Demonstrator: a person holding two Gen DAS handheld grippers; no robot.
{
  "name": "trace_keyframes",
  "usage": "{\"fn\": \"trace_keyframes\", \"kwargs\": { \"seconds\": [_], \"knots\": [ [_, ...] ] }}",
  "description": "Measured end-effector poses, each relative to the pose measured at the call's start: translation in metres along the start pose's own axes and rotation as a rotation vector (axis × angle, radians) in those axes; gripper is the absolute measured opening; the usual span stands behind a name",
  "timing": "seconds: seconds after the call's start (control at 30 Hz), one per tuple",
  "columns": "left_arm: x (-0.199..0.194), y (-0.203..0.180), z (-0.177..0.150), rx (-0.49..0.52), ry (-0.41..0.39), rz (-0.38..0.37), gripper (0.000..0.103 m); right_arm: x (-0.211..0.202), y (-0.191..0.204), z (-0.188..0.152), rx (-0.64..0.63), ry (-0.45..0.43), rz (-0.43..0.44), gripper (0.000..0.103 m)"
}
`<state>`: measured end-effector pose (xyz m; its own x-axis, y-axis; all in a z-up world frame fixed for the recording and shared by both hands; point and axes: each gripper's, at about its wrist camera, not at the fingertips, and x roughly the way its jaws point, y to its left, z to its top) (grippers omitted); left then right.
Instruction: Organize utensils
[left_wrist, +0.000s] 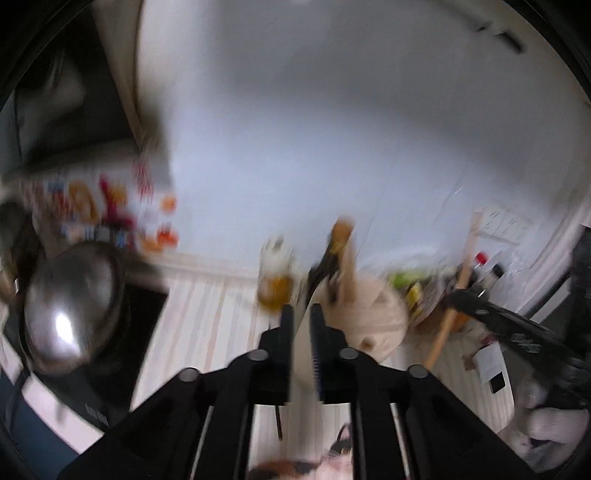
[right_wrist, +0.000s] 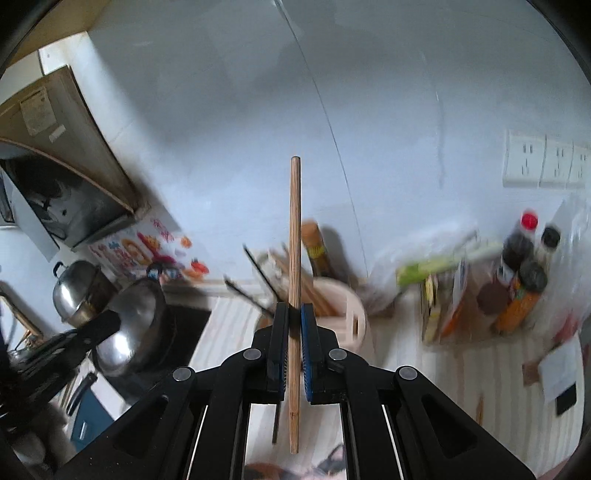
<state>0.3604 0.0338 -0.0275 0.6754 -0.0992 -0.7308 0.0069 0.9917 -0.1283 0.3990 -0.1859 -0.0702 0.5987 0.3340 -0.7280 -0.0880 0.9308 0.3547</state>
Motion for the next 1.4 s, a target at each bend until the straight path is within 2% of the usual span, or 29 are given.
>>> {"fn": "trace_keyframes", "kwargs": {
  "seconds": [0.03,0.07,0.1,0.27,0.37,0.57,0.7,0.73,0.77,0.8,0.87,0.93,1.03,1.23,1.3,1.4],
  "knots": [
    [0.013,0.007,-0.011,-0.017,0.034,0.014,0.034,0.003,-0.006,-0.007,0.008,0.017,-0.01,0.007],
    [0.026,0.015,-0.022,-0.032,0.068,0.029,0.052,0.011,-0.016,-0.021,0.026,0.055,-0.032,0.007],
    [0.043,0.023,-0.036,-0.052,0.11,0.048,0.057,0.018,-0.025,-0.032,0.042,0.087,-0.046,0.007],
    [0.135,0.034,-0.093,-0.11,0.364,0.031,0.057,0.065,-0.079,-0.094,0.158,0.29,-0.132,0.007],
    [0.181,0.026,-0.114,-0.078,0.451,0.051,0.057,0.091,-0.105,-0.12,0.202,0.381,-0.185,0.007],
    [0.248,0.021,-0.128,-0.025,0.541,0.101,0.057,0.127,-0.135,-0.146,0.243,0.479,-0.255,0.007],
    [0.273,0.017,-0.127,0.039,0.55,0.149,0.056,0.147,-0.142,-0.15,0.245,0.514,-0.284,0.007],
    [0.278,0.016,-0.127,0.057,0.552,0.158,0.054,0.149,-0.144,-0.153,0.244,0.52,-0.29,0.007],
    [0.282,0.015,-0.128,0.075,0.554,0.167,0.038,0.153,-0.144,-0.153,0.242,0.527,-0.294,0.007],
    [0.285,0.015,-0.129,0.077,0.561,0.164,0.018,0.157,-0.145,-0.153,0.241,0.533,-0.298,0.007],
    [0.286,0.017,-0.133,0.084,0.56,0.153,0.005,0.162,-0.145,-0.156,0.24,0.546,-0.302,0.007],
    [0.283,0.016,-0.14,0.117,0.556,0.171,0.004,0.164,-0.143,-0.155,0.236,0.558,-0.304,0.007],
    [0.266,0.021,-0.159,0.111,0.574,0.159,0.004,0.166,-0.139,-0.164,0.215,0.581,-0.304,0.007],
    [0.21,0.031,-0.223,0.019,0.694,0.078,0.004,0.166,-0.132,-0.19,0.175,0.651,-0.301,0.007],
    [0.199,0.028,-0.236,0.02,0.699,0.066,0.004,0.167,-0.131,-0.2,0.162,0.679,-0.305,0.007],
    [0.199,0.023,-0.238,0.034,0.683,0.073,0.007,0.172,-0.13,-0.211,0.15,0.72,-0.306,0.007]
  ]
}}
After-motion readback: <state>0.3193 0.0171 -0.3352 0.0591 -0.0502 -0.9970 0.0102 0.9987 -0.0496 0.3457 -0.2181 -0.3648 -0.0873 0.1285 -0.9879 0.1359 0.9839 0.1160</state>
